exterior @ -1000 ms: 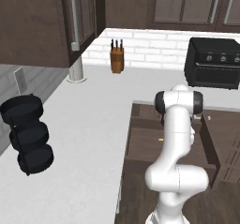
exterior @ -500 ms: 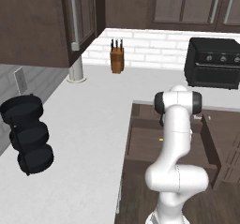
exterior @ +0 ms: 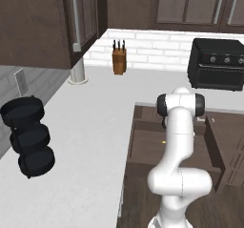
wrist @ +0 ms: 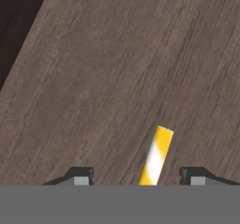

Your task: Take a straw from the drawer in front and place it inside the glass cup on the dining counter.

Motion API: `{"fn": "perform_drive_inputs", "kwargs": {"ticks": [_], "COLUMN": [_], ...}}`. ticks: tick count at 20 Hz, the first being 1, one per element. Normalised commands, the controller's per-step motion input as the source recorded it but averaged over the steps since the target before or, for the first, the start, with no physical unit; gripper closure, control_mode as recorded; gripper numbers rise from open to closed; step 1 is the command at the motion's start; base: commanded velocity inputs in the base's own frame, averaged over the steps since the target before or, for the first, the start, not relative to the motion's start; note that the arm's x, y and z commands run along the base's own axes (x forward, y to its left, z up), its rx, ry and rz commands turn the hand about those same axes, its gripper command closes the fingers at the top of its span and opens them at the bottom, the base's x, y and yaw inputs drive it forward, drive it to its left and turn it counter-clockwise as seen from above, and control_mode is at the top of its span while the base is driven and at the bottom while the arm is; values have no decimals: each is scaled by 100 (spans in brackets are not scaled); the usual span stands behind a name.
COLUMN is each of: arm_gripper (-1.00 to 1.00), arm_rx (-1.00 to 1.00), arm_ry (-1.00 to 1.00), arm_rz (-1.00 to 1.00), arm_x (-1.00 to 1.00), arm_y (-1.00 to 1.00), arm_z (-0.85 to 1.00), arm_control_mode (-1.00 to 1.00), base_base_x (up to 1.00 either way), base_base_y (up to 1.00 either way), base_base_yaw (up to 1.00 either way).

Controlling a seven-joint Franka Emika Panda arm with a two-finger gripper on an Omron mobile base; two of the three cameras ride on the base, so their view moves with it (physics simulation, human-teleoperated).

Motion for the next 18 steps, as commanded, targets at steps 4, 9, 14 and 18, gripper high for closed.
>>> {"fn": "perform_drive_inputs", "kwargs": {"ticks": [4, 9, 14, 18], "arm_gripper": [100, 100, 100, 100], "arm_rx": [1, 4, 0, 0], "arm_ry": [-10, -13, 6, 16], "arm_rz": [0, 0, -4, -9], "arm_x": [-21, -10, 2, 6], "arm_y": [-13, -27, -1, 0], "arm_z": [-82, -77, -20, 0], "arm_control_mode": [-100, -100, -100, -100], "base_base_x": [0, 0, 0, 0], "base_base_y": [0, 0, 0, 0], "base_base_yaw": [0, 0, 0, 0]}}
